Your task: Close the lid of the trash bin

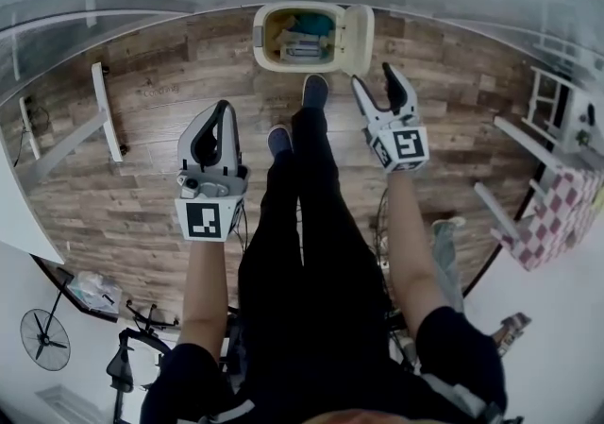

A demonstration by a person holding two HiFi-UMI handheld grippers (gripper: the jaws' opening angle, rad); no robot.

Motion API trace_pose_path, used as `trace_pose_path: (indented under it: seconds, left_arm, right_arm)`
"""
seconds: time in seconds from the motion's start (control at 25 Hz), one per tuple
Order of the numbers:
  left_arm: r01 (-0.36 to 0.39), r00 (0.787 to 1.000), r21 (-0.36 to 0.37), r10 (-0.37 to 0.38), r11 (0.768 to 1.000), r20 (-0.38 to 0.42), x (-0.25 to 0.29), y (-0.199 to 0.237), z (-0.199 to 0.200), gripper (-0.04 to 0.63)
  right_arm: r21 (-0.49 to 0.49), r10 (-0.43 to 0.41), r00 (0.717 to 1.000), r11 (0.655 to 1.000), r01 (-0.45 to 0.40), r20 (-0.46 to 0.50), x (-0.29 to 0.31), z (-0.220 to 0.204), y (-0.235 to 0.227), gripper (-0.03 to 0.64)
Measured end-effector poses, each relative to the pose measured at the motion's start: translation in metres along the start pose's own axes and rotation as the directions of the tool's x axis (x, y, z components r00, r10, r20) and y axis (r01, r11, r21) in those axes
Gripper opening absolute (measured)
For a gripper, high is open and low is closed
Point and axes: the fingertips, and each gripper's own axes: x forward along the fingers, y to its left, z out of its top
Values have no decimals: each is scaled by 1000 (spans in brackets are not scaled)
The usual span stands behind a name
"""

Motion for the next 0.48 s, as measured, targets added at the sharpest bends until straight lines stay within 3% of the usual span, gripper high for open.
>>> trace_pose_path:
  seconds: [0.28, 0.48]
  left_arm:
    - [-7, 999, -14, 7, 1000, -33, 1, 3, -33, 6]
    - [-48, 997, -41, 46, 998, -53, -3, 20, -45, 6]
  right_arm:
    - [-18, 30, 999, 999, -31, -31, 15, -24, -1, 265]
    - [22, 2, 999, 1000, -1, -41, 26, -34, -11, 265]
